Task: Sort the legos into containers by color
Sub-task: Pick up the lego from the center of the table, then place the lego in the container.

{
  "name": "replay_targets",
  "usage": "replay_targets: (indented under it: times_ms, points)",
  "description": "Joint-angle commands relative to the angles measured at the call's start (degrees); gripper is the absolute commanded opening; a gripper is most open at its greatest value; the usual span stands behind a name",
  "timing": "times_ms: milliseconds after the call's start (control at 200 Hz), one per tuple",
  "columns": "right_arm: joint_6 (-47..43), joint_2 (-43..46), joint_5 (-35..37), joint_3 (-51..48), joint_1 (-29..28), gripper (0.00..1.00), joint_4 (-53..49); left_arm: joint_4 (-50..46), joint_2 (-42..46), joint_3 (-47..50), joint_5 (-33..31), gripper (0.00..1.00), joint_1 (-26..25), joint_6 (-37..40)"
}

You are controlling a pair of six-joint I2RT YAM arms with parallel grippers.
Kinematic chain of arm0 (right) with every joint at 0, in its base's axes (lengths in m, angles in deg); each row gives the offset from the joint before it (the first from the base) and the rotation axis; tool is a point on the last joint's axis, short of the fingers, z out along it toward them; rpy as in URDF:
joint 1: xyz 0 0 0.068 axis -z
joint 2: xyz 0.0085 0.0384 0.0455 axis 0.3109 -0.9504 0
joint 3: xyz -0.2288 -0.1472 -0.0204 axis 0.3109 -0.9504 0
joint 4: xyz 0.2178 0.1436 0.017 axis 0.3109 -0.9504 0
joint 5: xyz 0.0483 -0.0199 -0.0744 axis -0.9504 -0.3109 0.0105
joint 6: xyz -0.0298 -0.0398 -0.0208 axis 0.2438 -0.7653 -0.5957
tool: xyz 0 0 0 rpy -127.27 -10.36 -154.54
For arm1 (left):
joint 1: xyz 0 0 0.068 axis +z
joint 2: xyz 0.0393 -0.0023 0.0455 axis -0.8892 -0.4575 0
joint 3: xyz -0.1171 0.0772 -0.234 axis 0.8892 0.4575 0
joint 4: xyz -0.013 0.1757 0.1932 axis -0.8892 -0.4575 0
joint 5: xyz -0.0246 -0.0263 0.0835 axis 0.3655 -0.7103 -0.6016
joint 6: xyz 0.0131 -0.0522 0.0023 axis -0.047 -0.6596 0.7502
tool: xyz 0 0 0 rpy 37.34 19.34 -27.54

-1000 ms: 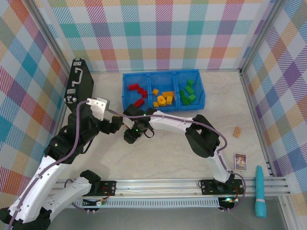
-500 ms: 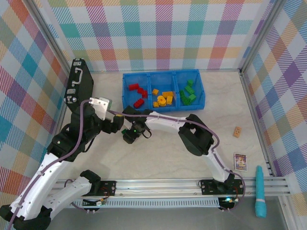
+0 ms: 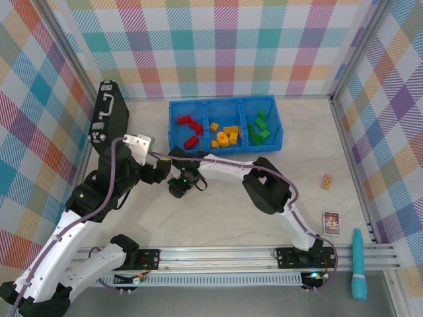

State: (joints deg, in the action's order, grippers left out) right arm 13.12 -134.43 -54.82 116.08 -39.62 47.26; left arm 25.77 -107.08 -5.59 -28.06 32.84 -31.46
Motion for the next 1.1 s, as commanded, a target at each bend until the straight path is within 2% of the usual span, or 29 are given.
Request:
replay_targets:
  times_ms: [0, 265, 395, 600, 725, 910, 1095]
  points:
    - [0.88, -1.90, -1.41, 1.84, -0.38, 0.62, -0.32, 1.87, 0.17, 0.24, 1.37, 0.91, -0.39, 0.34]
    - [0.74, -2.47, -0.47, 2.86, -0.43, 0.42, -1.27, 1.94, 0.24, 0.41, 1.20, 0.92, -0.39, 0.43]
    - [0.97, 0.32, 0.53, 0.60, -0.15, 0.35, -2.69, 1.94, 0.25, 0.51, 1.09, 0.92, -0.39, 0.43]
    - [5.90, 16.97, 2.37, -16.93, 2.15, 0.34, -1.30, 2.22, 0.40, 0.51, 1.25, 0.92, -0.39, 0.60]
    - [7.79, 26.07, 5.01, -24.27, 3.40, 0.34, -3.51, 2.38, 0.15, 0.68, 1.99, 0.92, -0.39, 0.43]
    - [8.02, 34.36, 9.35, -27.64, 6.35, 0.35, -7.78, 2.38, 0.61, 1.20, 1.90, 0.92, -0.39, 0.34]
    - [6.89, 37.99, 8.95, -26.93, 16.66, 0.37, -8.72, 2.21, 0.60, 1.10, 2.04, 0.92, -0.39, 0.60]
